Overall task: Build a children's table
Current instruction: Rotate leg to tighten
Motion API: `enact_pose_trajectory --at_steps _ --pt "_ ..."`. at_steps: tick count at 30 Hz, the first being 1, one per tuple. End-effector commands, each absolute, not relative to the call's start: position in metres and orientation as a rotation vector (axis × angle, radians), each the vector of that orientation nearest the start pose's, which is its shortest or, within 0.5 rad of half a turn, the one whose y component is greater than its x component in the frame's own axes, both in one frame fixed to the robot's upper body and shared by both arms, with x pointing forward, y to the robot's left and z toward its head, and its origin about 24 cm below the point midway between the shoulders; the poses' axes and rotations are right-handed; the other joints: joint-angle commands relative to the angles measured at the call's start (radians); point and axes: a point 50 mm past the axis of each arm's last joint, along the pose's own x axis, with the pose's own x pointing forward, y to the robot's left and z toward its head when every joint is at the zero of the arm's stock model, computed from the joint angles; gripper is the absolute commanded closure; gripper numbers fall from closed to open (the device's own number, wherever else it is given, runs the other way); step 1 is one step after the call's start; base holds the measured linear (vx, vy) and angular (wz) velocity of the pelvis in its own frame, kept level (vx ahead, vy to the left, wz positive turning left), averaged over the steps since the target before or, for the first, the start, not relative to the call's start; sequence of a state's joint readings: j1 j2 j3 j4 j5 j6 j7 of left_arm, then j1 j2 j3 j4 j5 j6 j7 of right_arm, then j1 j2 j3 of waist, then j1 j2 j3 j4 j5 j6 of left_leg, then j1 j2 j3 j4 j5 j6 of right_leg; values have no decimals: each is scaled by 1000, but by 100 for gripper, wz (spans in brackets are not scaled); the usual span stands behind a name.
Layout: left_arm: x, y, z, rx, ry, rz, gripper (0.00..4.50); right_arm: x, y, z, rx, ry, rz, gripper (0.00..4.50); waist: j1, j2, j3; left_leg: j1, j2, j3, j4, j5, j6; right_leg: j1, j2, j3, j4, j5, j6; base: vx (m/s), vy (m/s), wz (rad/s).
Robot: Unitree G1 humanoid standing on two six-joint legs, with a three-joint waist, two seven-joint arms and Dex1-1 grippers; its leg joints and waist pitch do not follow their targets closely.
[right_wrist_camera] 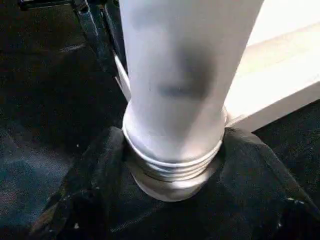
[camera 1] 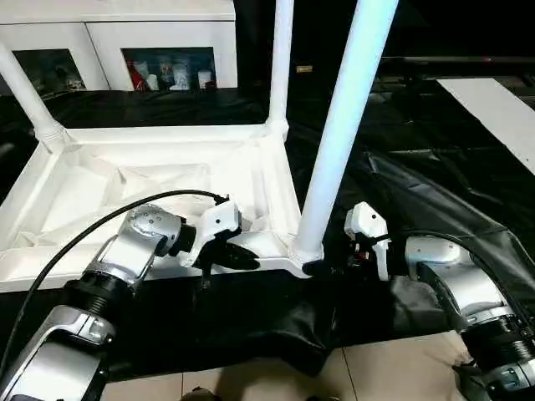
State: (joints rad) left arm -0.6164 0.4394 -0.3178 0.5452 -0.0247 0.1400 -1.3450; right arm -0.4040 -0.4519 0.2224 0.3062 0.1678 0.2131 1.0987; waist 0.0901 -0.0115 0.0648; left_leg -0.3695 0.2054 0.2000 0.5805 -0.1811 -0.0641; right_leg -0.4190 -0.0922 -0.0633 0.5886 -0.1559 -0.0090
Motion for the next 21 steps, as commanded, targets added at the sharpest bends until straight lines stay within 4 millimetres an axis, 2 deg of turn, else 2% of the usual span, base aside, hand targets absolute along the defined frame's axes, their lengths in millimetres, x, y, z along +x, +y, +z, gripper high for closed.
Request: enact_pose_trajectory --at_steps 1,4,5,10,11,13,16,21 --pt "309 128 67 413 462 -1539 450 293 -146 63 -221 305 1240 180 -4 -1 -69 15 27 -7 -62 -169 45 56 -45 39 -48 -158 -246 0 0 0" --pt "309 127 67 413 462 -1537 450 294 -144 65 -178 300 1240 180 -5 -1 -70 15 26 -7 -61 -182 40 57 -45 39 -49 -179 -241 0 0 0" --pt "309 127 67 413 461 -1537 450 294 -144 65 -161 303 1245 130 -4 0 -69 15 27 -8 -62 -194 34 56 -46 39 -51 -199 -236 0 0 0" --pt "310 127 67 416 460 -1534 450 294 -144 65 -192 291 1233 83 -1 3 -71 20 29 -8 -62 -212 23 50 -45 40 -52 -207 -236 0 0 0" --pt "310 127 67 416 460 -1534 450 294 -143 65 -192 290 1235 83 0 5 -72 21 29 -8 -62 -211 22 51 -46 40 -51 -198 -239 0 0 0" --pt "309 127 67 416 462 -1535 450 294 -143 64 -191 290 1237 83 -1 5 -70 16 27 -9 -63 -214 20 54 -45 40 -50 -199 -236 0 0 0" --pt "310 128 66 420 466 -1535 450 292 -142 64 -178 294 1254 83 -2 3 -72 16 26 -9 -61 -213 22 55 -45 40 -51 -205 -231 0 0 0" --pt "310 128 66 419 466 -1533 450 289 -143 61 -185 310 1260 83 -2 3 -75 15 26 -9 -59 -187 29 57 -44 39 -45 -165 -239 0 0 0"
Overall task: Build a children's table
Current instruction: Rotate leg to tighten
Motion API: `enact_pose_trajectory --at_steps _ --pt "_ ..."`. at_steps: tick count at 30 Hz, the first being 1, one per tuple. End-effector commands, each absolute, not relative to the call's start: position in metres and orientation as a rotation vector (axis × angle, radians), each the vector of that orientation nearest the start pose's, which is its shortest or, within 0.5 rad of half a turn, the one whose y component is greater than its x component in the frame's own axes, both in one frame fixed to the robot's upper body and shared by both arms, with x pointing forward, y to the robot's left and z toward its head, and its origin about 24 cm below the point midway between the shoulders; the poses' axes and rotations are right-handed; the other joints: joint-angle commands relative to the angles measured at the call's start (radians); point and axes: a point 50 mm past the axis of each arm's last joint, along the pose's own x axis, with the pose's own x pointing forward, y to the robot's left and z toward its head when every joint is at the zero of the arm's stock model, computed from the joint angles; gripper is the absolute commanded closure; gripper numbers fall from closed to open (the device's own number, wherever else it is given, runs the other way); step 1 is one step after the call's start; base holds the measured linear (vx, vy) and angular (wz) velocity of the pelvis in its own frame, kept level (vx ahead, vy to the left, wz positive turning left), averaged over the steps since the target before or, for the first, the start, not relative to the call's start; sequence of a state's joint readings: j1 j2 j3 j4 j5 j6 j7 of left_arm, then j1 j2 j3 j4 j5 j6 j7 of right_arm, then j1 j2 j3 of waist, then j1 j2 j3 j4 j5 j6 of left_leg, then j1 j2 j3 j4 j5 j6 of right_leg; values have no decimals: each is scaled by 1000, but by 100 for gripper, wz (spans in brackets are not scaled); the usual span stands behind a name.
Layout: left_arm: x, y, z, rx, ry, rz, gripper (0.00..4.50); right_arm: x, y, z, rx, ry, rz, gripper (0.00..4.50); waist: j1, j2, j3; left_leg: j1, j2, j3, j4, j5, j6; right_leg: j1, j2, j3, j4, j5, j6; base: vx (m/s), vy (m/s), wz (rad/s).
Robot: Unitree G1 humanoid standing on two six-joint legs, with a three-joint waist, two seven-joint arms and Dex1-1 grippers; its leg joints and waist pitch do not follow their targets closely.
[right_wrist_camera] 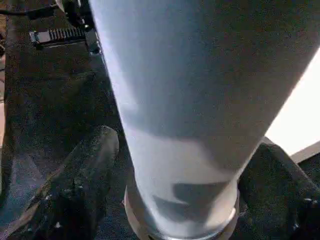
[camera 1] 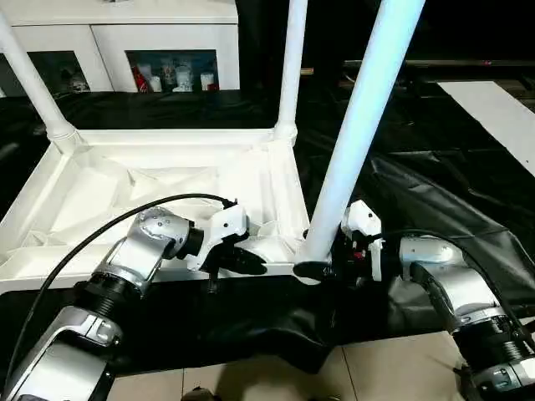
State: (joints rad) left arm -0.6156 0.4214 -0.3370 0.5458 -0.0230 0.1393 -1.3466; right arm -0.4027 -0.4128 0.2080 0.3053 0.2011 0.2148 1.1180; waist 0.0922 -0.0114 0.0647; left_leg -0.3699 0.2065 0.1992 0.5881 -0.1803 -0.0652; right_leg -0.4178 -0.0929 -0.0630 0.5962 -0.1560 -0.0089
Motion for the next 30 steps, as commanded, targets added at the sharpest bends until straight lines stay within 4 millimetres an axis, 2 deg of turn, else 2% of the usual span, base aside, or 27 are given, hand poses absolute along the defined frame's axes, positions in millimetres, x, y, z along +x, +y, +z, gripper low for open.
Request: enact_pose_trajectory --at_steps 1,8,19,30 --pt "310 128 66 419 467 -1533 450 289 -144 61 -189 315 1261 83 -3 4 -74 15 25 -9 -67 -188 31 56 -44 38 -53 -165 -240 0 0 0" --pt "310 129 65 421 472 -1528 450 290 -148 59 -216 331 1249 83 -3 3 -73 15 24 -9 -66 -195 30 56 -44 39 -56 -185 -234 0 0 0" --pt "310 131 65 418 481 -1527 450 291 -147 59 -201 342 1242 174 -4 4 -70 16 24 -9 -67 -200 31 55 -43 38 -55 -181 -238 0 0 0" --pt "310 133 64 416 498 -1525 450 285 -147 54 -200 357 1251 188 -5 6 -67 16 24 -10 -69 -216 25 55 -42 38 -58 -196 -232 0 0 0"
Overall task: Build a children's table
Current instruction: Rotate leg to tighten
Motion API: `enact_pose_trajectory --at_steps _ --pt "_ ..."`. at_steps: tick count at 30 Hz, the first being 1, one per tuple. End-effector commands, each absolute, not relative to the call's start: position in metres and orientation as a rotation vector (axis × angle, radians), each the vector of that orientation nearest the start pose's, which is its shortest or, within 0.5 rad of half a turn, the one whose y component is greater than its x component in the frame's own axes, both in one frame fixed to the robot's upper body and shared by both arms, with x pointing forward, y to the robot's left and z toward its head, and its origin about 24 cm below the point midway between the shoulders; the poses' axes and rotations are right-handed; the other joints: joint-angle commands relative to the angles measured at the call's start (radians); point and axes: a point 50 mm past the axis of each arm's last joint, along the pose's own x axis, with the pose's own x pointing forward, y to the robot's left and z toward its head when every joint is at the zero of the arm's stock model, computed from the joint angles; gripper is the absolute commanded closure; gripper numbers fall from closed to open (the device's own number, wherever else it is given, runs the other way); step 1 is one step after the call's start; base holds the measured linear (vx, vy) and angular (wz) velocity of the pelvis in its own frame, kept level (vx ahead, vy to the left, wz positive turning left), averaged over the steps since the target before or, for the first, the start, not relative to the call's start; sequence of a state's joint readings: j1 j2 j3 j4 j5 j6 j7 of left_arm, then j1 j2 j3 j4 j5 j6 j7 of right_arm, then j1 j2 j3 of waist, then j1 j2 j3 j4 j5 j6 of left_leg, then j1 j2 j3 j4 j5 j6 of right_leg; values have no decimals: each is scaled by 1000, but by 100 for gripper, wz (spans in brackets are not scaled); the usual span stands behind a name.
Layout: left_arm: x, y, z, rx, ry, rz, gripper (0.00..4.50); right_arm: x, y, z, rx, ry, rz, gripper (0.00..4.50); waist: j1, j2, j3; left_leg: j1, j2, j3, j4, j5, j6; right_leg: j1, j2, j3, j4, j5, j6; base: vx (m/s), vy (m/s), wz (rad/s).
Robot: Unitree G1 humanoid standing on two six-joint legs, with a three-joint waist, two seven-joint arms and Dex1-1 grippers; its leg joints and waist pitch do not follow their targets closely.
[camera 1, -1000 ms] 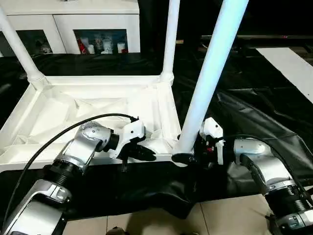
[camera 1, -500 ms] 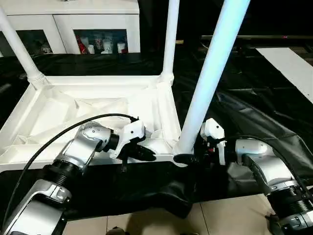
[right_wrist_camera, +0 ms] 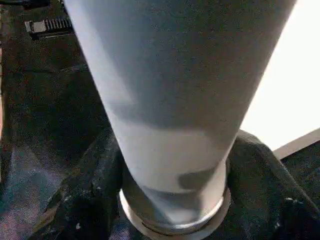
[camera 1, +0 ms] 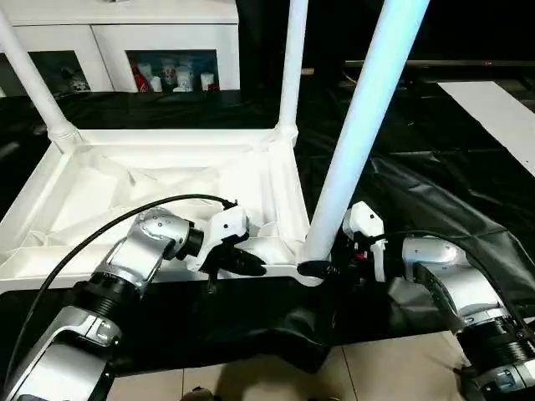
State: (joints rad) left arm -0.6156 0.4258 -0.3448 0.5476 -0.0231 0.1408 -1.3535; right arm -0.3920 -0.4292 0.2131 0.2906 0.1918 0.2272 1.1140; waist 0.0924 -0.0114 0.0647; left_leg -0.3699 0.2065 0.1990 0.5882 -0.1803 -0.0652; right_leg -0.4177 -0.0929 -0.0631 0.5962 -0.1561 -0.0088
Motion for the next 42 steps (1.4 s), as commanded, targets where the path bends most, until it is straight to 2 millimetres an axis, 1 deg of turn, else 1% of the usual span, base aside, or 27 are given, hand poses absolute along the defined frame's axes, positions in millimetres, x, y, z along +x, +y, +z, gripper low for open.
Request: enact_pose_trajectory --at_steps 1,6,8,10,11,13,15,16,17,18,19,20,21,22,23,24,29,30,31,33,34,35,36,38,39,40,42 --pt "310 133 64 416 499 -1523 450 285 -147 54 -200 358 1250 188 -5 6 -67 16 24 -10 -69 -216 25 54 -42 38 -58 -196 -232 0 0 0" --pt "312 133 62 424 508 -1491 450 287 -146 53 -172 350 1202 188 -6 6 -66 15 24 -10 -70 -219 22 53 -43 39 -59 -203 -231 0 0 0" --pt "316 132 60 425 525 -1428 450 295 -146 47 -166 356 1087 188 -8 4 -66 16 23 -11 -72 -229 16 53 -44 38 -60 -222 -227 0 0 0" --pt "321 128 57 416 526 -1354 450 302 -143 41 -145 359 950 188 -15 5 -58 20 21 -12 -76 -281 -5 46 -46 39 -75 -327 -202 0 0 0" --pt "325 124 55 412 519 -1300 450 306 -140 36 -114 365 859 188 -19 1 -58 21 19 -15 -78 -302 -18 47 -47 37 -80 -388 -181 0 0 0" --pt "329 120 53 412 517 -1248 450 308 -134 31 -84 372 786 189 -21 3 -58 23 20 -18 -81 -313 -29 45 -47 37 -84 -413 -162 0 0 0" --pt "331 118 52 411 518 -1218 450 308 -129 28 -67 378 744 189 -27 3 -57 22 19 -19 -82 -319 -30 43 -45 37 -85 -411 -157 0 0 0" --pt "339 106 51 387 514 -1120 450 312 -116 23 -21 391 624 189 -31 -2 -58 21 19 -20 -83 -324 -29 45 -46 36 -86 -413 -153 0 0 0" --pt "340 105 51 383 514 -1108 450 312 -114 23 -16 393 610 189 -36 3 -57 22 19 -20 -83 -324 -35 39 -45 38 -85 -410 -158 0 0 0" --pt "341 102 51 377 513 -1085 450 313 -111 22 -6 398 582 189 -37 4 -57 24 17 -20 -83 -331 -38 37 -45 37 -88 -421 -156 0 0 0" --pt "345 95 51 360 514 -1035 450 316 -105 20 7 409 514 189 -39 3 -57 22 15 -22 -83 -343 -37 41 -46 34 -90 -448 -146 0 0 0" --pt "350 81 50 331 517 -956 450 324 -96 18 46 433 382 189 -43 6 -54 26 14 -19 -82 -353 -41 32 -46 36 -96 -471 -142 0 0 0" --pt "350 81 50 331 517 -956 450 324 -96 18 46 433 382 189 -43 6 -54 26 14 -19 -82 -353 -41 32 -46 36 -96 -471 -142 0 0 0" --pt "351 75 50 318 516 -932 450 327 -91 18 48 444 331 189 -44 4 -56 32 12 -24 -81 -375 -43 34 -47 31 -103 -521 -122 0 0 0" --pt "352 71 50 311 514 -922 450 329 -89 19 46 449 305 189 -47 5 -55 26 11 -24 -83 -370 -41 35 -46 31 -105 -516 -115 0 0 0" --pt "353 67 49 315 512 -909 450 332 -85 22 33 440 288 189 -44 9 -57 29 12 -26 -84 -372 -41 35 -45 30 -105 -509 -111 0 0 0" --pt "354 62 49 337 501 -904 450 335 -66 35 56 378 415 189 -47 8 -63 21 12 -20 -87 -333 -9 45 -43 33 -99 -391 -131 0 0 0" --pt "355 65 50 363 492 -922 450 333 -65 42 96 321 484 133 -46 8 -62 21 13 -20 -87 -331 -7 44 -44 33 -99 -388 -134 0 0 0" --pt "355 65 51 365 492 -923 450 333 -65 43 97 316 489 119 -44 8 -63 22 13 -18 -85 -325 0 45 -45 34 -99 -380 -136 0 0 0" --pt "355 67 51 375 492 -931 450 332 -65 47 96 285 516 115 -44 9 -64 17 14 -19 -88 -310 7 50 -45 34 -95 -358 -144 0 0 0" --pt "355 69 51 373 493 -937 450 332 -67 49 92 272 526 99 -46 8 -64 12 14 -20 -89 -300 7 54 -44 33 -93 -352 -144 0 0 0" --pt "354 74 52 375 490 -952 450 332 -73 55 102 242 557 83 -49 8 -63 14 14 -19 -89 -302 9 52 -44 33 -94 -352 -146 0 0 0" --pt "353 77 53 380 477 -983 450 332 -79 60 93 225 590 74 -53 7 -62 11 14 -21 -89 -302 15 57 -44 32 -93 -350 -148 0 0 0" --pt "352 79 53 384 469 -1002 450 331 -82 63 86 217 609 73 -58 6 -66 2 15 -22 -88 -267 24 63 -45 32 -87 -316 -150 0 0 0" --pt "351 84 52 374 483 -1017 450 330 -90 65 47 216 660 56 -57 6 -66 3 16 -21 -88 -257 27 61 -45 31 -87 -310 -153 0 0 0" --pt "350 84 52 372 485 -1019 450 329 -91 66 41 216 667 56 -54 6 -66 9 17 -18 -84 -247 31 57 -45 33 -87 -297 -166 0 0 0" --pt "346 91 53 387 477 -1082 450 325 -105 68 -32 209 756 56 -50 6 -68 10 17 -16 -80 -223 40 61 -45 34 -82 -251 -189 0 0 0"
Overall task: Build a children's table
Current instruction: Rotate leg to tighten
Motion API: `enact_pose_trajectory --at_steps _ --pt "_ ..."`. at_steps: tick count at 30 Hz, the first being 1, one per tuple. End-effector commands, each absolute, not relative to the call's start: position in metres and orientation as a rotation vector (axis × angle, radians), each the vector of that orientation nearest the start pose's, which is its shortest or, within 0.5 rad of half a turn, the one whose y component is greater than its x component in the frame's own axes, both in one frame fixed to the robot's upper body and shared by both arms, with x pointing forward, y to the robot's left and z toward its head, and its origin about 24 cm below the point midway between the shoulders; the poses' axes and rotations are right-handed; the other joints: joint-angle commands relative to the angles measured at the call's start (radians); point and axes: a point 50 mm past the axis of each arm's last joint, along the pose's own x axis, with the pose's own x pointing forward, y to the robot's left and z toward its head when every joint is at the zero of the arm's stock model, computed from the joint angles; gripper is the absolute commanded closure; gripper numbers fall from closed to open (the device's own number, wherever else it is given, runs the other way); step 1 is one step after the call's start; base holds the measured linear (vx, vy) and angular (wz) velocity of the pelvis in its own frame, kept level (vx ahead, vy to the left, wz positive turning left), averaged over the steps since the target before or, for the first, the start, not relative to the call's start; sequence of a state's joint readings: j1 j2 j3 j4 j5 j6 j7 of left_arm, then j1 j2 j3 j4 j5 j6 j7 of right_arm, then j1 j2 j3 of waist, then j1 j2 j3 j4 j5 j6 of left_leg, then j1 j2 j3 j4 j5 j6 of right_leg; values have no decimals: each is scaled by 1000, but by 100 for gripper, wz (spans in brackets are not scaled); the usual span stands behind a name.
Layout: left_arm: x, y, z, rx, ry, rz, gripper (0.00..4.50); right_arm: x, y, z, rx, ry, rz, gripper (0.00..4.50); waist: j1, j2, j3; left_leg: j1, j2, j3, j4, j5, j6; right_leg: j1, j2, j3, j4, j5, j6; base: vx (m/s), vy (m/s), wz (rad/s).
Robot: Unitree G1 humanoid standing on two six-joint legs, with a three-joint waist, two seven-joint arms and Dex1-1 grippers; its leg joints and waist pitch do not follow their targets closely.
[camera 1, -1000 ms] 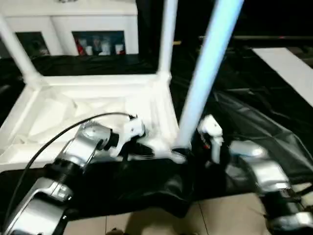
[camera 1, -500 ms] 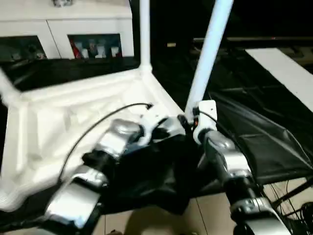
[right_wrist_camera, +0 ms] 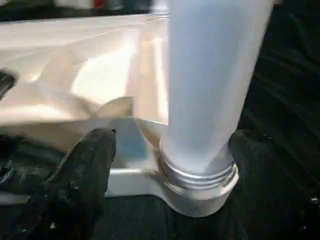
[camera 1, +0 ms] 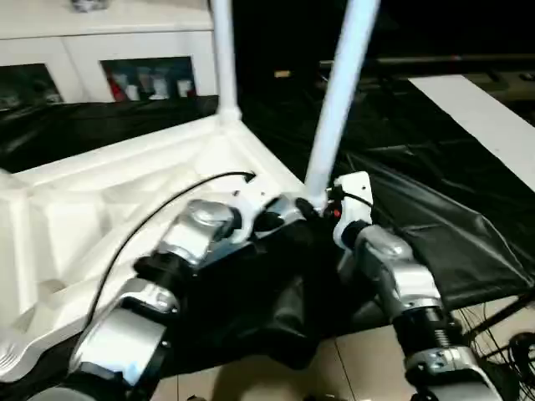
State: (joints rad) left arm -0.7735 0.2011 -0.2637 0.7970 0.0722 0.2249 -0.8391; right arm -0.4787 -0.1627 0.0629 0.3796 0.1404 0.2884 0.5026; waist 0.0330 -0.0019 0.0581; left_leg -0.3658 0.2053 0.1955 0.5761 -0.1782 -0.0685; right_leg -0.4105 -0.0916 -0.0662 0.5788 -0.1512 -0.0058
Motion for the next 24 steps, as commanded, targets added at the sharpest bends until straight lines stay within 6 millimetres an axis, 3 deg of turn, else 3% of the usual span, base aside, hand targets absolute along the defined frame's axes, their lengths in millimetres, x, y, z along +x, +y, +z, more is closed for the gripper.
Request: enact_pose_trajectory --at_steps 1,2,3,5,7,9,14,19,24 --pt "344 94 53 394 474 -1110 450 322 -112 69 -59 206 792 56 12 -3 -65 6 18 -10 -63 -197 57 56 -46 38 -59 -206 -206 55 -10 1" --pt "338 102 54 399 476 -1185 450 318 -126 72 -106 202 856 56 13 -3 -69 1 19 -10 -60 -148 77 60 -45 38 -46 -114 -230 55 -10 1" --pt "337 103 55 404 469 -1210 450 317 -129 73 -115 203 867 56 12 -4 -69 -1 19 -9 -59 -129 88 61 -44 38 -42 -78 -241 54 -10 0" --pt "327 109 58 406 453 -1341 450 313 -140 75 -147 218 931 56 15 -1 -71 2 18 -4 -53 -90 125 58 -42 38 -32 19 -286 0 0 0" --pt "321 115 59 407 469 -1404 450 307 -146 74 -181 249 1002 56 21 1 -69 7 22 -3 -54 -103 129 55 -42 37 -33 4 -299 0 0 0" --pt "317 120 60 405 491 -1433 450 303 -150 73 -206 277 1056 56 34 4 -66 14 28 0 -57 -130 115 51 -41 36 -36 -48 -294 0 0 0" --pt "315 126 64 408 494 -1463 450 291 -152 71 -251 336 1199 56 51 1 -62 18 32 -1 -64 -207 54 49 -45 40 -46 -175 -253 0 0 0" --pt "314 128 66 410 492 -1465 450 288 -152 66 -297 364 1240 56 52 -5 -64 10 27 -3 -62 -191 46 51 -47 41 -46 -198 -231 0 0 0" --pt "315 128 67 413 490 -1458 450 296 -152 66 -321 353 1184 71 52 -6 -68 10 25 -3 -59 -166 47 51 -46 41 -42 -178 -234 0 0 0"
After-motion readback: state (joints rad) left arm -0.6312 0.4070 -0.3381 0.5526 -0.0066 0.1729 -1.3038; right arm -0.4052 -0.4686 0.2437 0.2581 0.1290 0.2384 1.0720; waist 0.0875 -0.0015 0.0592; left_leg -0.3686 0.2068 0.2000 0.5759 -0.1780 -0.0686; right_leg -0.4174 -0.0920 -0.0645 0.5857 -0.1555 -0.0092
